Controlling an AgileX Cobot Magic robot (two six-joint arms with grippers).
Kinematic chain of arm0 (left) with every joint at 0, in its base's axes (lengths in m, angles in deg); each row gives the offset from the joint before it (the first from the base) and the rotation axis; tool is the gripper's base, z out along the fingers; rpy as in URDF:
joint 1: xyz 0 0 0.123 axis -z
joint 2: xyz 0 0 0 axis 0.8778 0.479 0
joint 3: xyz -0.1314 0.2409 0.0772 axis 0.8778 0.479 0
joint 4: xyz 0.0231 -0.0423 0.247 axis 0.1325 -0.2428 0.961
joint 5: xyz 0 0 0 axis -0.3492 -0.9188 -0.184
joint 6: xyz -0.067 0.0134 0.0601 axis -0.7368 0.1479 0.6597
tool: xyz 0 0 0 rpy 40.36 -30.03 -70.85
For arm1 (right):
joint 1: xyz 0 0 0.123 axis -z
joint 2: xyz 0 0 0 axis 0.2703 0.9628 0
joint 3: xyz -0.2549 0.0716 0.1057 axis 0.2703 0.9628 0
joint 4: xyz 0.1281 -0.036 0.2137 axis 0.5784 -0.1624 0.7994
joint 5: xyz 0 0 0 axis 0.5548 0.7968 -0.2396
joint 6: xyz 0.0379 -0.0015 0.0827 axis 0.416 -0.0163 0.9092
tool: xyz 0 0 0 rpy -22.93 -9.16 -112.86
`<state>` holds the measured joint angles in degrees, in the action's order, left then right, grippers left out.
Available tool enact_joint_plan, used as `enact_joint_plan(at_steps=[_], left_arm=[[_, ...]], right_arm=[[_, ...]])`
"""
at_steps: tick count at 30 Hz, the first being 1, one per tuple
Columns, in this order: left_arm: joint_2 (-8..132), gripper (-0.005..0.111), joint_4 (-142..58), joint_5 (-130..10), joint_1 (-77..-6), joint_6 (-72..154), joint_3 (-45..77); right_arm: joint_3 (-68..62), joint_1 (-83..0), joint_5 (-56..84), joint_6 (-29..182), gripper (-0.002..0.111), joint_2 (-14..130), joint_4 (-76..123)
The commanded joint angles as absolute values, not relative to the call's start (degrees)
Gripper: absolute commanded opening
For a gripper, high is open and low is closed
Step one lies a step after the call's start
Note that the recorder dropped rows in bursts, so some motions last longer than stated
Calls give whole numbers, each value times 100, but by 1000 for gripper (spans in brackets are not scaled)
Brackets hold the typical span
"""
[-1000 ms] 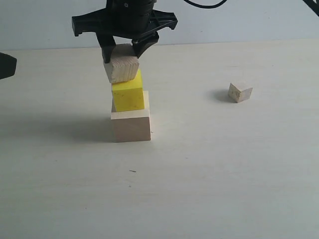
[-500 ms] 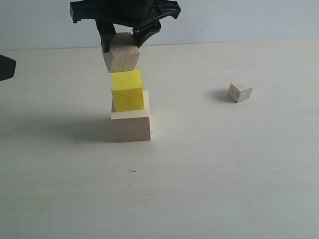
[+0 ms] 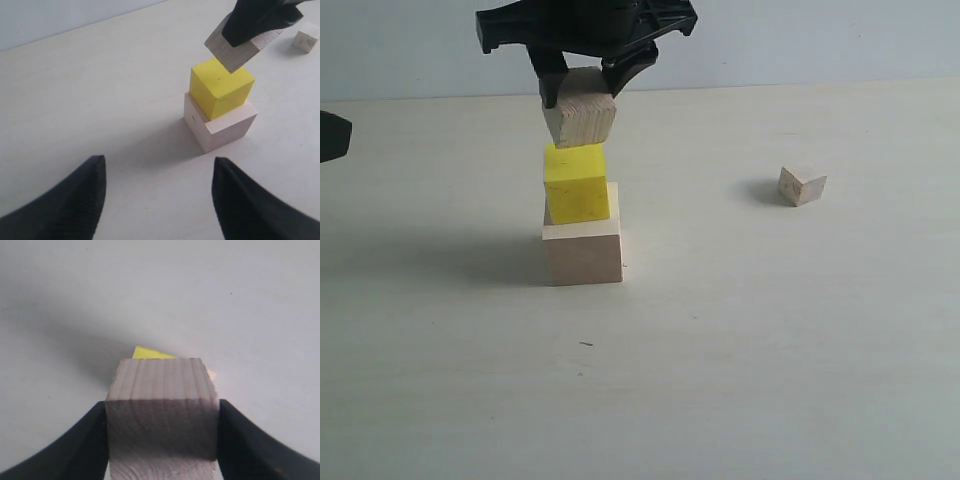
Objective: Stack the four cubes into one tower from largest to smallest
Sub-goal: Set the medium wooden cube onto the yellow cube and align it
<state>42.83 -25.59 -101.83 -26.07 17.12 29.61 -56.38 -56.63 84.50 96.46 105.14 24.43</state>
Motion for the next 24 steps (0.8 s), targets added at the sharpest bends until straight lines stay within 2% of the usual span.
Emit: enact_joint_plan(at_steps=[1,24], left_arm=[[4288,61,-2581,-10165,-2614,1729,2975],[4288,61,-2581,-10165,-2614,1741,2975]], right_arm=[[-5620,-5656,8400,9689,0,10518,2350],[-5620,-5656,8400,9749,0,10707,2480]])
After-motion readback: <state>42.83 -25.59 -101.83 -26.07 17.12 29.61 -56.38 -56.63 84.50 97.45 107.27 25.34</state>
